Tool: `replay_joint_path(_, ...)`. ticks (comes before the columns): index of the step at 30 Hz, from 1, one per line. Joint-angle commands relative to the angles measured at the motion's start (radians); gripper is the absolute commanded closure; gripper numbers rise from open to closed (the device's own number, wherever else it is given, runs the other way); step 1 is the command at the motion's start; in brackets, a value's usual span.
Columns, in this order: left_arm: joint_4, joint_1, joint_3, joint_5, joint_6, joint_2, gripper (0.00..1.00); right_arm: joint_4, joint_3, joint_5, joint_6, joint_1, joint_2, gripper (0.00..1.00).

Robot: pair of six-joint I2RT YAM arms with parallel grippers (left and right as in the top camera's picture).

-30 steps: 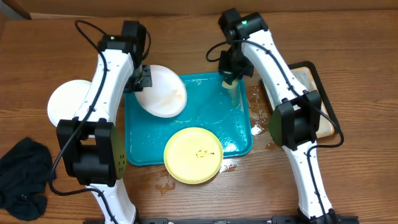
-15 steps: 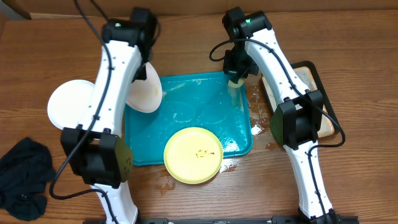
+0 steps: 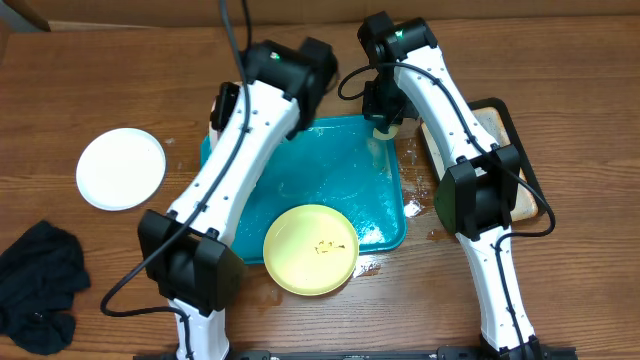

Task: Clean dirty plates on tray and stack at the side
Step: 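Raise the scrubbed plate upright above the teal tray with the left gripper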

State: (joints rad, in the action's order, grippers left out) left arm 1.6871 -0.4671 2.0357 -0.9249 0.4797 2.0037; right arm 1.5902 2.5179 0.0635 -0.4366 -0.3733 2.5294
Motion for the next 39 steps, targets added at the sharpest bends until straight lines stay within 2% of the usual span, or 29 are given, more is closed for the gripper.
replay_joint_path(1,0.003,-0.010,0.022,-0.090,0.055,0.010,0.96,0.003,0.024,0.018,0.019,0.011,-0.004,0.96)
replay_joint_path(17,-0.017,0.010,0.022,-0.239,0.066,0.010,0.96,0.021,0.024,0.023,0.050,0.109,-0.004,0.96)
replay_joint_path(30,-0.045,0.071,0.021,-0.254,-0.032,0.010,0.96,0.028,0.024,0.010,0.052,0.188,-0.004,0.96)
replay_joint_path(39,-0.040,0.027,0.020,-0.254,-0.036,0.010,0.96,0.038,0.023,0.010,0.052,0.188,-0.004,0.96)
